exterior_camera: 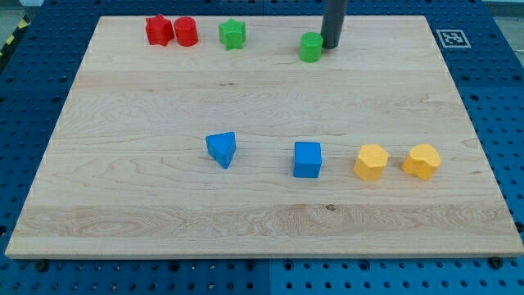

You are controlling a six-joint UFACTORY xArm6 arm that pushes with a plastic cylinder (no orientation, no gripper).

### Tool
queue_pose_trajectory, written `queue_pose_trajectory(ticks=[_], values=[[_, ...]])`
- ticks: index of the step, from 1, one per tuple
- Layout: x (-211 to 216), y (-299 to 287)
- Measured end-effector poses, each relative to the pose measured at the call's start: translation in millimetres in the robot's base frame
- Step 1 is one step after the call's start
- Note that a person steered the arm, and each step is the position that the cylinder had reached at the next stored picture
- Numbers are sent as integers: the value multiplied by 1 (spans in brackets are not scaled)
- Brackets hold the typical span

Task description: Push the green circle towards the green star

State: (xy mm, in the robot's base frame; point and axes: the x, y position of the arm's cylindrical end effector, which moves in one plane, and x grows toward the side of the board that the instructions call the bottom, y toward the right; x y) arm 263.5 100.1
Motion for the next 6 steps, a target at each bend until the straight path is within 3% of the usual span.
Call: queue_pose_trajectory(ticks=[1, 2, 3, 5, 6], values=[[-2, 9], [12, 69], [29, 82], [29, -10], [29, -24]])
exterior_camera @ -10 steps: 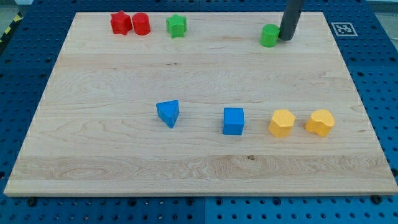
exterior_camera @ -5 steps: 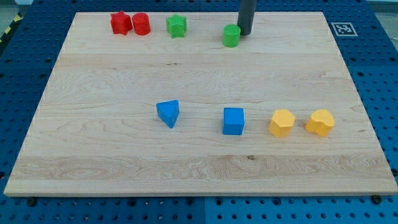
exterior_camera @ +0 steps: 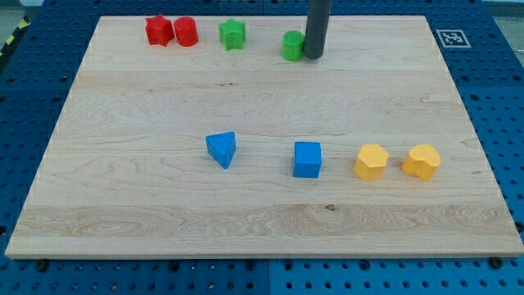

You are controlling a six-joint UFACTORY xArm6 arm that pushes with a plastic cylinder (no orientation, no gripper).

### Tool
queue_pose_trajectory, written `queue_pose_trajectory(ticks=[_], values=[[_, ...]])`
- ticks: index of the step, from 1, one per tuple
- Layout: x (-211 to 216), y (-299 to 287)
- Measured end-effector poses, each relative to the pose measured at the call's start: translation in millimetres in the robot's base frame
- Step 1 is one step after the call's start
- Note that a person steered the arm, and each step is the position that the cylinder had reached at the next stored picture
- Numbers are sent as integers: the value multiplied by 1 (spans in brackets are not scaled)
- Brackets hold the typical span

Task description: Push the green circle towards the green star

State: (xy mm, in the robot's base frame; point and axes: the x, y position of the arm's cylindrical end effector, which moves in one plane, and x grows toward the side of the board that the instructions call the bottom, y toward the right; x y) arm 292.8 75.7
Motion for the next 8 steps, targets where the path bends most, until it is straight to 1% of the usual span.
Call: queue_pose_trajectory(ticks=[2, 3, 4, 6, 7, 8], values=[[0, -20], [26, -20], [29, -24], [4, -55], [-6, -55], [9, -55]])
